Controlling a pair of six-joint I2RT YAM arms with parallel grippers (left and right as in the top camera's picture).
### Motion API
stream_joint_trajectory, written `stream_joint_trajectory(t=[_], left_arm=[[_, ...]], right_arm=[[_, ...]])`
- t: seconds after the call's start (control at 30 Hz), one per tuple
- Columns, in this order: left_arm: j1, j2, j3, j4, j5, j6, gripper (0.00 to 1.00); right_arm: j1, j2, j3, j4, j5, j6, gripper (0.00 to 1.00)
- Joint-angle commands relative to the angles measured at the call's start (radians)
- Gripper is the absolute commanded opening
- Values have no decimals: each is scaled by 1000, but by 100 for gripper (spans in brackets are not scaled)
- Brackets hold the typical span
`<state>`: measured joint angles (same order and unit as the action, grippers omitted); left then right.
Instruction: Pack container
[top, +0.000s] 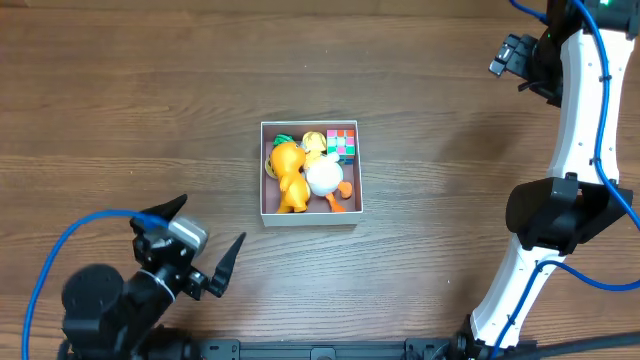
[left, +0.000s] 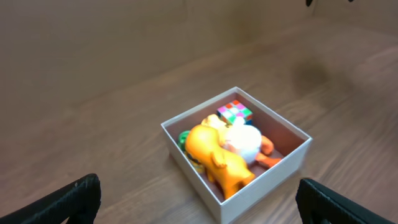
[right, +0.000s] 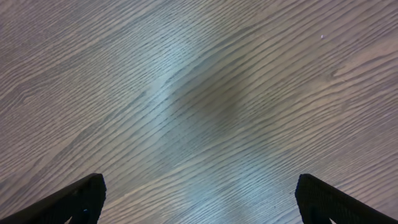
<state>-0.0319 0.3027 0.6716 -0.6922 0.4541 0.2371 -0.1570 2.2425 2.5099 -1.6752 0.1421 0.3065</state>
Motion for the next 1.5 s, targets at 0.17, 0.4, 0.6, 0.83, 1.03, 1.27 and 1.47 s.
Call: stream_joint_trajectory(t=[0.17, 0.4, 0.6, 0.83, 1.03, 1.27, 1.47], left_arm=[[46, -135, -178, 168, -115, 21, 100], [65, -225, -266, 211, -121, 21, 100], [65, -262, -272, 202, -127, 25, 100], [65, -295, -302, 218, -315, 40, 100], [65, -299, -412, 383, -377, 40, 100], [65, -299, -544, 534, -408, 39, 100], [65, -300, -653, 629, -411, -15, 100]], right_arm=[[-2, -22, -3, 6, 14, 5, 100], [-2, -22, -3, 5, 14, 5, 100], [-2, -22, -3, 6, 14, 5, 100], [-2, -22, -3, 5, 14, 5, 100], [-2, -22, -3, 6, 14, 5, 100], [-2, -22, -3, 6, 14, 5, 100], [-2, -22, -3, 6, 14, 5, 100]])
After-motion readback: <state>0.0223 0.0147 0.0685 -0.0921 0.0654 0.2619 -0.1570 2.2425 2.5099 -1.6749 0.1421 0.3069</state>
